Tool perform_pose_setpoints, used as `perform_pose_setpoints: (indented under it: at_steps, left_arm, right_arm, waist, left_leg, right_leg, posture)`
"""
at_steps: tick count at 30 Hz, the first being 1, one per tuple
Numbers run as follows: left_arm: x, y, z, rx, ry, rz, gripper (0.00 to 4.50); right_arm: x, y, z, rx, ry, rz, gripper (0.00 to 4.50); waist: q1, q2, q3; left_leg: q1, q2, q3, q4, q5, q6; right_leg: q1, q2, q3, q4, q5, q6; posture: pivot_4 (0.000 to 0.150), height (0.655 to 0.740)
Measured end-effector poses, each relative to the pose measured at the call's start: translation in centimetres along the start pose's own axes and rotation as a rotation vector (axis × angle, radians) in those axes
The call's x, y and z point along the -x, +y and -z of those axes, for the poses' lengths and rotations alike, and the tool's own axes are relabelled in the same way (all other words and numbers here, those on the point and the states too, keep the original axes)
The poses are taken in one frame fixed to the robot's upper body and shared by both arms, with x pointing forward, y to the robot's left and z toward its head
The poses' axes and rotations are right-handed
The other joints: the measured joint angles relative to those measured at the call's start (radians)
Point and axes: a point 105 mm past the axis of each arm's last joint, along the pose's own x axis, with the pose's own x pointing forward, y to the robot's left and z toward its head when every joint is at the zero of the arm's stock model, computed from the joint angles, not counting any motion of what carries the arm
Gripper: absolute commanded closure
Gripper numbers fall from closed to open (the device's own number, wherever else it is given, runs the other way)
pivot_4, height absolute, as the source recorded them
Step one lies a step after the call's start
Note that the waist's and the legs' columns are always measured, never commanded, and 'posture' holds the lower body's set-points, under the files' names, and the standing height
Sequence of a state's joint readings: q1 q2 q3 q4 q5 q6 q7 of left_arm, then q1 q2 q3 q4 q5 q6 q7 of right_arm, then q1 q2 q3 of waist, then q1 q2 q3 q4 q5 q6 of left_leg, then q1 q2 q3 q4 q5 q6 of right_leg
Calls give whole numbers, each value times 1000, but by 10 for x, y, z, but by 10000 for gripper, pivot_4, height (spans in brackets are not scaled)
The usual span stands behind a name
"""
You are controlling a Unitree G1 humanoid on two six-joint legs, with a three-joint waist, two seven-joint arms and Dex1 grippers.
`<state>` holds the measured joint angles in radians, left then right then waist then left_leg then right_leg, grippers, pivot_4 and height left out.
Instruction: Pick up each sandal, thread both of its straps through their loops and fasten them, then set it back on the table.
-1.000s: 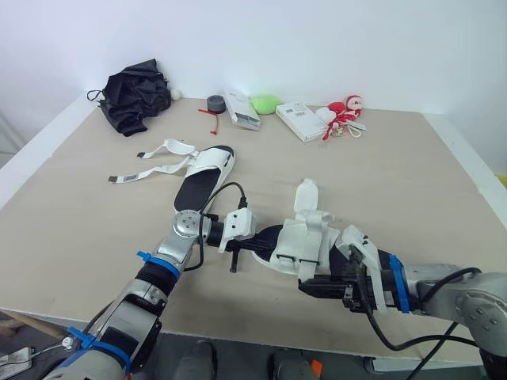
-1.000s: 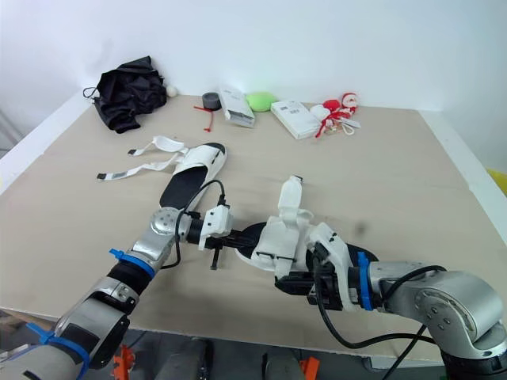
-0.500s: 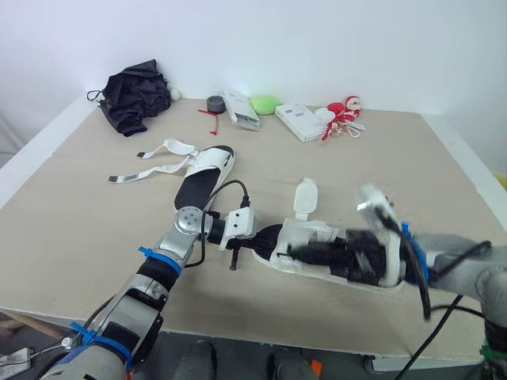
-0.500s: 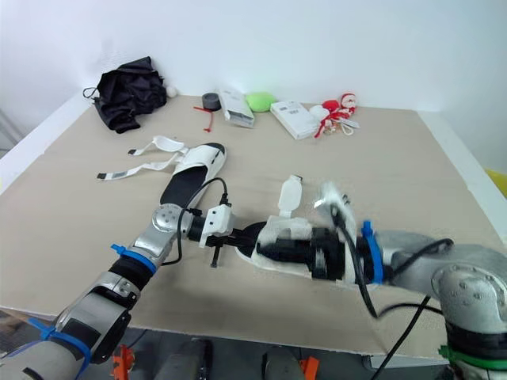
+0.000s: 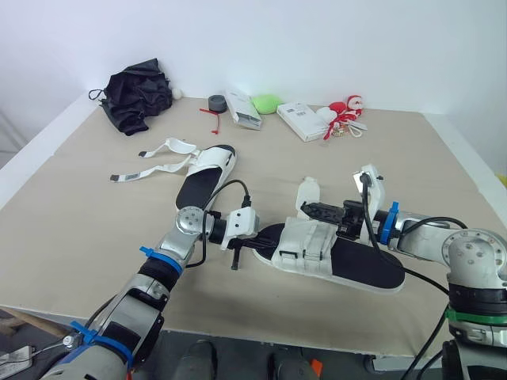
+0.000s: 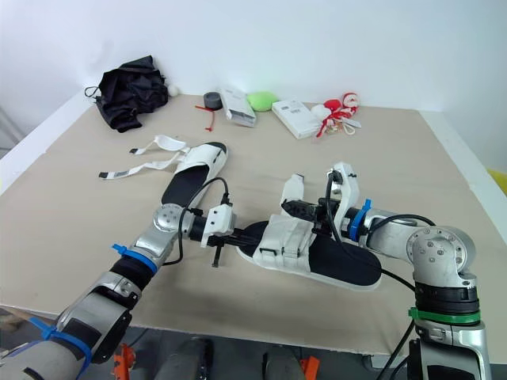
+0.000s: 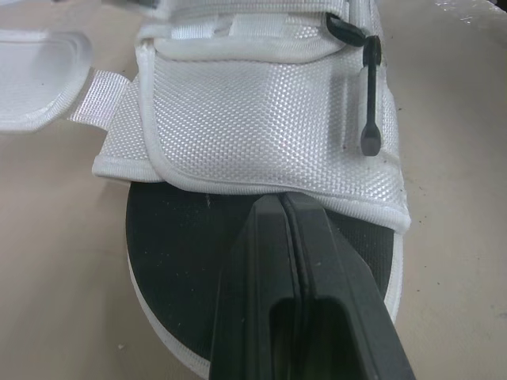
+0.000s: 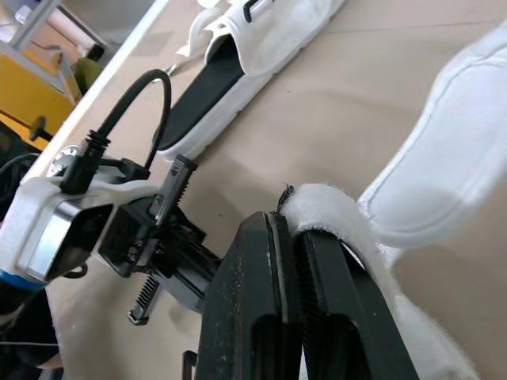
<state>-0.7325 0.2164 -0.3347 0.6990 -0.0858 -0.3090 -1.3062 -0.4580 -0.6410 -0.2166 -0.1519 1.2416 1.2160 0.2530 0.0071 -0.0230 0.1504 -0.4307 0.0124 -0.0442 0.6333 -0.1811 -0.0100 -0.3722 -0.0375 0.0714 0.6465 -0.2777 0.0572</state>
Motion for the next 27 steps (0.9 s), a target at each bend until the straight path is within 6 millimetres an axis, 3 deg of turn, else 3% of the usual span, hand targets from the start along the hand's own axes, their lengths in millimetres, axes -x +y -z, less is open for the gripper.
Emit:
perform_pose_setpoints:
  at_steps: [10, 13, 14, 17, 24, 25, 27]
  left_arm:
    - [0, 0, 0, 1, 0, 0, 45000]
    - [1, 0, 0, 2, -1, -2, 45000]
    - [1, 0, 0, 1, -1, -2, 45000]
    - [1, 0, 0, 4, -2, -6, 45000]
    - [1, -1, 0, 6, -4, -5, 45000]
    - [1, -1, 1, 9, -3, -7, 45000]
    - [1, -1, 0, 8, -4, -9, 45000]
  right_arm:
    - [1, -13, -3, -133, -80, -1, 44671]
    - [9, 10, -16, -127, -141, -145, 44671]
    - [12, 27, -20, -94, -149, -223, 44671]
    - [13, 35, -21, -74, -150, -257, 44671]
    - [5, 16, -14, -126, -133, -173, 44671]
    - [-1, -7, -7, -184, -126, -79, 44671]
    - [-5, -27, 3, -248, -119, 3, 44671]
  waist:
    - [0, 0, 0]
    - [-1, 1, 1]
    - [-1, 2, 1]
    - [-1, 2, 1]
    - [-1, 2, 1]
    - [-1, 0, 0]
    - [-2, 1, 0]
  left_leg:
    - [0, 0, 0, 0, 0, 0]
    - [0, 0, 0, 0, 0, 0]
    - [0, 0, 0, 0, 0, 0]
    - [0, 1, -1, 0, 0, 0]
    - [0, 0, 0, -1, 0, 0]
    - [0, 1, 0, -1, 0, 0]
    - [0, 0, 1, -1, 0, 0]
  right_leg:
    - [0, 0, 0, 0, 0, 0]
    - [0, 0, 0, 0, 0, 0]
    - [0, 1, 0, 0, 0, 0]
    - [0, 1, 0, 0, 0, 0]
    - [-1, 0, 0, 0, 0, 0]
    - [0, 0, 0, 0, 0, -1]
    - [-1, 0, 0, 0, 0, -1]
  posture:
    - [1500, 7380]
    - [1500, 7380]
    - [1500, 7380]
    - [1500, 7380]
    - [1500, 7380]
    - [1500, 7380]
    - [1500, 7380]
